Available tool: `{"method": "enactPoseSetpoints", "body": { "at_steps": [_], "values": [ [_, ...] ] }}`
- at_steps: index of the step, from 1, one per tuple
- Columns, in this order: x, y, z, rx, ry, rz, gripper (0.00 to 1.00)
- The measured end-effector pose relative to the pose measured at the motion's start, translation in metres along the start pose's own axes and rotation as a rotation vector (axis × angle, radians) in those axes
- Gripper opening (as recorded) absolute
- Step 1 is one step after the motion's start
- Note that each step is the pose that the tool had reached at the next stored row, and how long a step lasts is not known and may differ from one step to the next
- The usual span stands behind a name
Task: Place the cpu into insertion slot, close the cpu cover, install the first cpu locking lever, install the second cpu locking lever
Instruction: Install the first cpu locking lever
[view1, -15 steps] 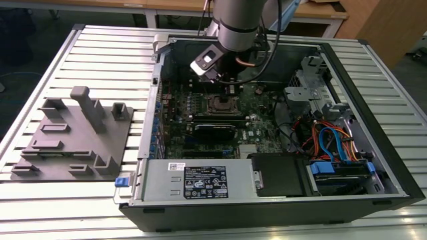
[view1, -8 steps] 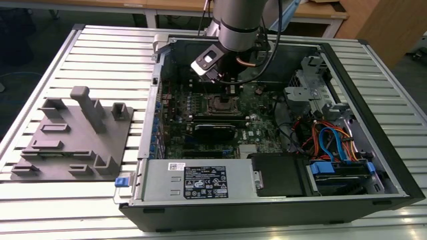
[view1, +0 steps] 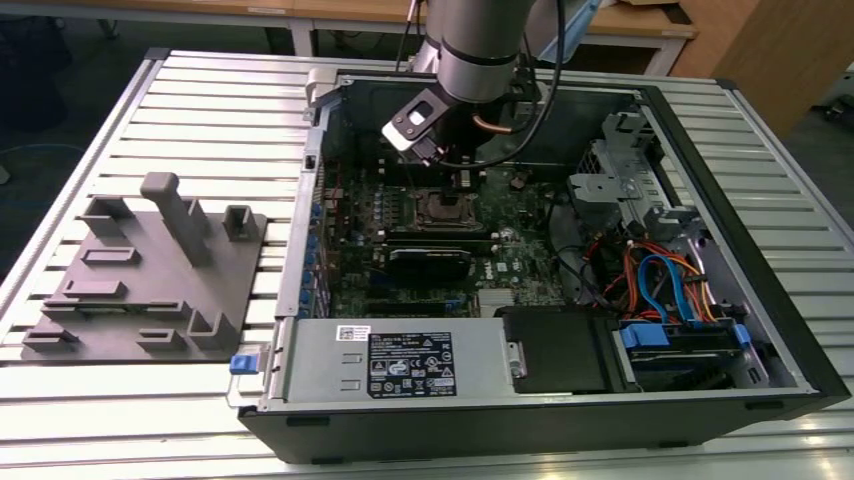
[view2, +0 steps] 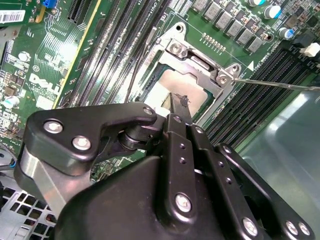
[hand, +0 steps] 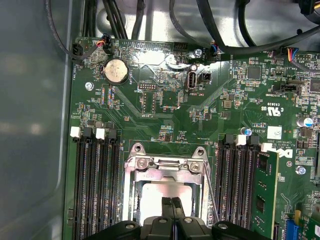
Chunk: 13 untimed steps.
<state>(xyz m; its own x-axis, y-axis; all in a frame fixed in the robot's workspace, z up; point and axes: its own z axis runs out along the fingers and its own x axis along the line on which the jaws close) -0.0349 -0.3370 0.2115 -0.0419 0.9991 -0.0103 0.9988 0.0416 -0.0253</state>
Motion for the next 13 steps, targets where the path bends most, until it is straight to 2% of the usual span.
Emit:
{"method": "enactPoseSetpoints", "body": {
  "at_steps": [4, 13],
  "values": [
    [0.0000, 0.0000, -0.0017, 0.0001, -0.0001, 0.000, 0.10],
    [-0.0001, -0.0004, -0.0130, 0.0000, 0.0000, 0.000, 0.10]
  ]
}}
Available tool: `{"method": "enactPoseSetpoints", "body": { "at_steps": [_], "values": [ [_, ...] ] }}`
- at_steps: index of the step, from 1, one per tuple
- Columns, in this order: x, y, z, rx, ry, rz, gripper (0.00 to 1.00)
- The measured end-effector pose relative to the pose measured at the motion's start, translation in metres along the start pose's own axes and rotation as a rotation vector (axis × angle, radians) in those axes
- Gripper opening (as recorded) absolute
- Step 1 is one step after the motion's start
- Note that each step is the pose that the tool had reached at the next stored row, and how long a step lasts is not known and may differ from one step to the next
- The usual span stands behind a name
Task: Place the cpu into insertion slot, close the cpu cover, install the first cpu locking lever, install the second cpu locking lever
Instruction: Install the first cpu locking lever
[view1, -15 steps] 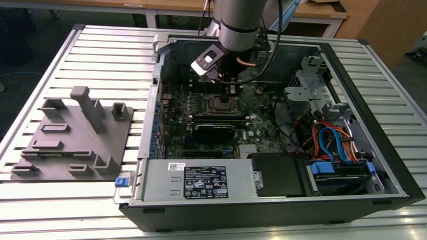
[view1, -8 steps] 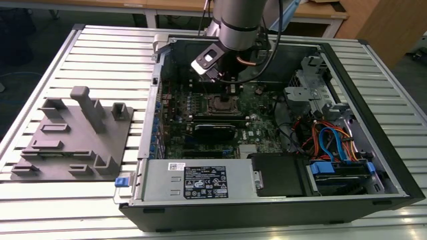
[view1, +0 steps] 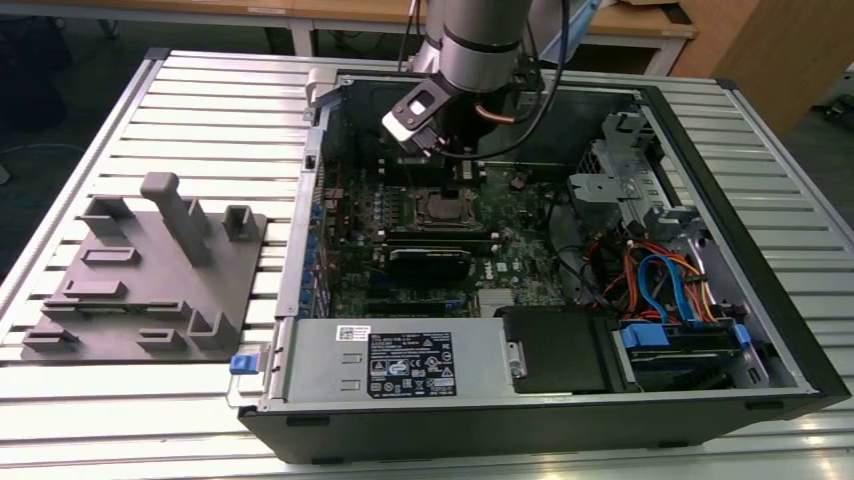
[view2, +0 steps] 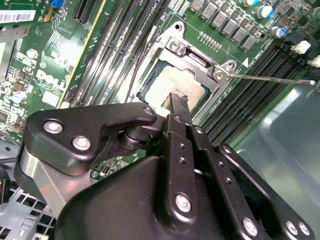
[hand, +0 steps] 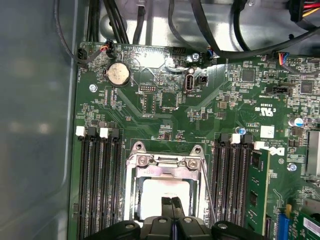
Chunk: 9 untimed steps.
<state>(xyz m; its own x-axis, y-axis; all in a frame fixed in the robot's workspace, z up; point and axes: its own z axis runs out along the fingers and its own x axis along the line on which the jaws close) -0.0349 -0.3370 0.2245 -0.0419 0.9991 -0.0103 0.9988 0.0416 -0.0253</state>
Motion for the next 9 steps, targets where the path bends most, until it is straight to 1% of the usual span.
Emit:
{"method": "enactPoseSetpoints", "body": {
  "at_steps": [9],
  "values": [
    [-0.0001, -0.0003, -0.0103, 0.0001, -0.0012, 0.000, 0.10]
  ]
}}
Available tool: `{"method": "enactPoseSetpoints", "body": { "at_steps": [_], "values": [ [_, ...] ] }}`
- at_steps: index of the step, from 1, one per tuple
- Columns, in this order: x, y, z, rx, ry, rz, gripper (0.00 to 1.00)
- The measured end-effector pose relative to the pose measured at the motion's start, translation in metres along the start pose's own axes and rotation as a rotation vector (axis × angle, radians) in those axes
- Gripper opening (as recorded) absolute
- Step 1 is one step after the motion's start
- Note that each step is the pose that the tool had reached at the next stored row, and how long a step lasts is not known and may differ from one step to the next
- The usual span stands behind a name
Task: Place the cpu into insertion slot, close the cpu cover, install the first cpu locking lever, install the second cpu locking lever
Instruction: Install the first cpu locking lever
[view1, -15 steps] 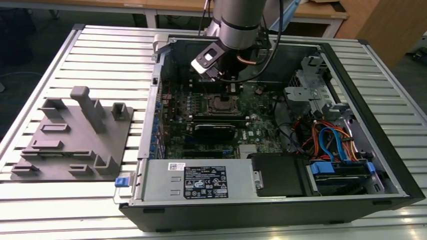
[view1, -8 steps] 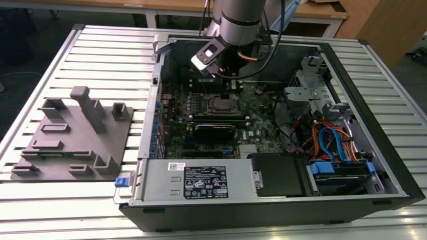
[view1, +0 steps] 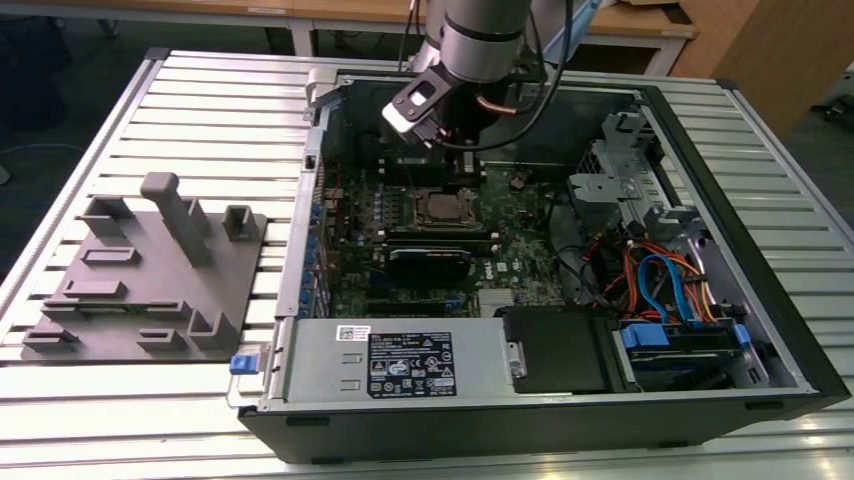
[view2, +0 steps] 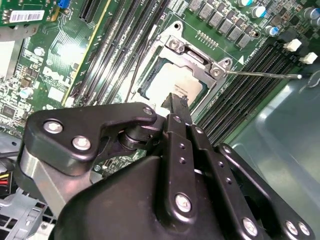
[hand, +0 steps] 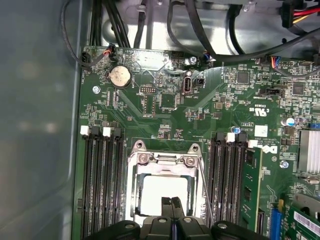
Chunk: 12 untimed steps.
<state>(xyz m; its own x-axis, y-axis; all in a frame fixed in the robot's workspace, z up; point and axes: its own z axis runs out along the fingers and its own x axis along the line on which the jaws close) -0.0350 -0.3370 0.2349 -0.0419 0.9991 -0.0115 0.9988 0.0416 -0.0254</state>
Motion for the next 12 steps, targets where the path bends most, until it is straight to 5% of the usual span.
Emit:
{"method": "enactPoseSetpoints", "body": {
  "at_steps": [12],
  "values": [
    [-0.0001, -0.0002, -0.0087, -0.0001, 0.0001, 0.000, 0.10]
  ]
}}
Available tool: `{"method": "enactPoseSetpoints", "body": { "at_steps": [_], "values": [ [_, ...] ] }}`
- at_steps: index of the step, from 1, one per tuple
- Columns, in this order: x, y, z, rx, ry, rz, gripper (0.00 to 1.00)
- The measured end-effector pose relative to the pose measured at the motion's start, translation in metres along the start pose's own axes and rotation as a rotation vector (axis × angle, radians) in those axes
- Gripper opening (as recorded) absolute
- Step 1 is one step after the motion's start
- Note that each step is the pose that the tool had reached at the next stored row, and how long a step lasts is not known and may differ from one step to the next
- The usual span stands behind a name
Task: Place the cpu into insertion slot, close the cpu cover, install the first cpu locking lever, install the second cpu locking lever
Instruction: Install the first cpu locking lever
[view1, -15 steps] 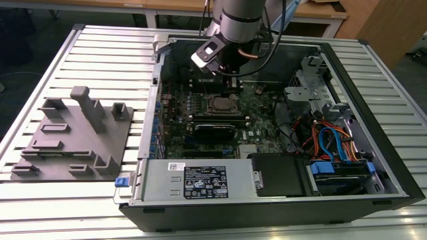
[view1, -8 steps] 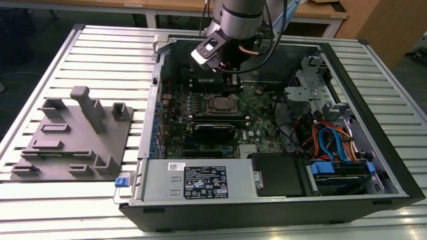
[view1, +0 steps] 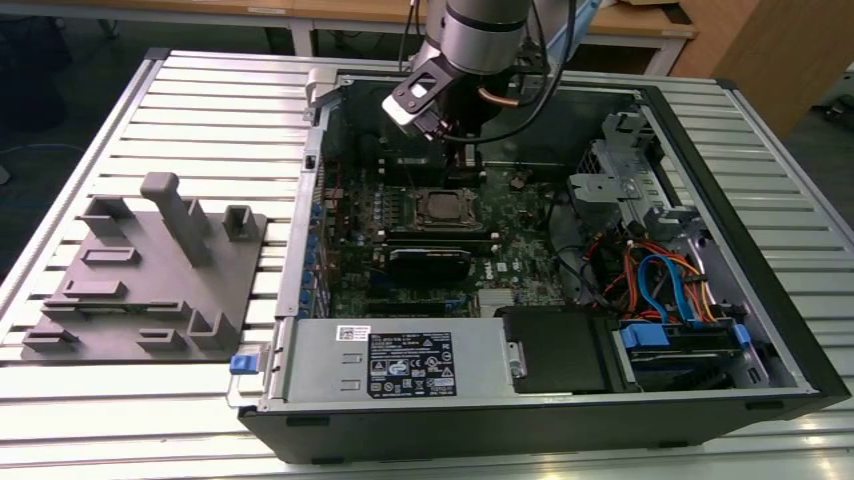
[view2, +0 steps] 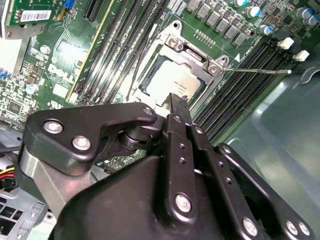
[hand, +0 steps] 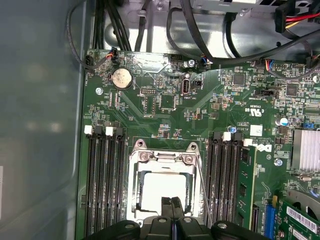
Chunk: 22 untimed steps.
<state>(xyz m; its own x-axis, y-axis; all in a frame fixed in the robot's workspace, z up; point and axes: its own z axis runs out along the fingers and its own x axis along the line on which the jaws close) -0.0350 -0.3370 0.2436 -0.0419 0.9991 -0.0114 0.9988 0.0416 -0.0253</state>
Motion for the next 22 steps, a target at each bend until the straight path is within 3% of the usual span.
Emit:
{"method": "enactPoseSetpoints", "body": {
  "at_steps": [5, 17, 22],
  "values": [
    [0.0000, 0.0000, -0.0001, 0.0001, -0.0002, -0.004, 0.10],
    [0.0000, 0.0000, -0.0001, -0.0013, -0.0031, -0.117, 0.10],
    [0.0000, 0.0000, -0.0001, -0.0014, -0.0035, -0.130, 0.10]
  ]
}}
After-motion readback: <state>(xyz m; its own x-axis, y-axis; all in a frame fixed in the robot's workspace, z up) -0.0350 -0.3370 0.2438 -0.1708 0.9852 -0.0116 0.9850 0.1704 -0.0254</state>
